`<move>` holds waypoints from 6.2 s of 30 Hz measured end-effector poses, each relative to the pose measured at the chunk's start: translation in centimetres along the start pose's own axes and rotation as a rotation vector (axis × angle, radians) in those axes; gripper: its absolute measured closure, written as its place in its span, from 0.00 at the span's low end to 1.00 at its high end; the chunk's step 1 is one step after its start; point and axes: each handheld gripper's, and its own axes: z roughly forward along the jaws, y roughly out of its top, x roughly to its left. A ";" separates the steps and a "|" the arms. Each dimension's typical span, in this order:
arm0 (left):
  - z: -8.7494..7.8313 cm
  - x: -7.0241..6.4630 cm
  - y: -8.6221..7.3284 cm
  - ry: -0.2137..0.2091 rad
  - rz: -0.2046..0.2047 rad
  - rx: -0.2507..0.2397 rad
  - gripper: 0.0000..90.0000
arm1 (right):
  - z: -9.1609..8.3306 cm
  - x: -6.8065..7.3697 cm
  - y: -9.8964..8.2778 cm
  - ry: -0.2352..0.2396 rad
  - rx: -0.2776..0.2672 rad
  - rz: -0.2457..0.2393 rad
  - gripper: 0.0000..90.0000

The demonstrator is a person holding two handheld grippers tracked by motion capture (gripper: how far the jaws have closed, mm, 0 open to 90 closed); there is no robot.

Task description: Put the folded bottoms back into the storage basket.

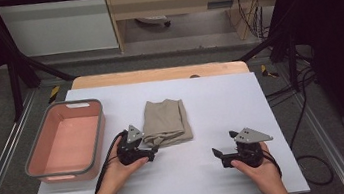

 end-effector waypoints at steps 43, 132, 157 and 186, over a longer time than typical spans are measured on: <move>-1.1 -0.8 -1.3 -0.080 0.028 0.047 0.90 | 0.3 1.2 0.2 0.051 0.020 0.003 0.14; -9.5 -2.8 -6.0 -0.106 0.008 -0.051 0.27 | 4.7 9.4 1.2 0.283 0.187 -0.096 0.40; -10.3 -2.6 -3.9 -0.064 -0.039 -0.137 0.21 | 5.9 12.2 0.8 0.284 0.232 -0.171 0.95; -2.2 0.8 3.9 0.007 -0.079 0.031 0.12 | 3.8 12.2 -0.6 0.283 0.262 -0.145 0.95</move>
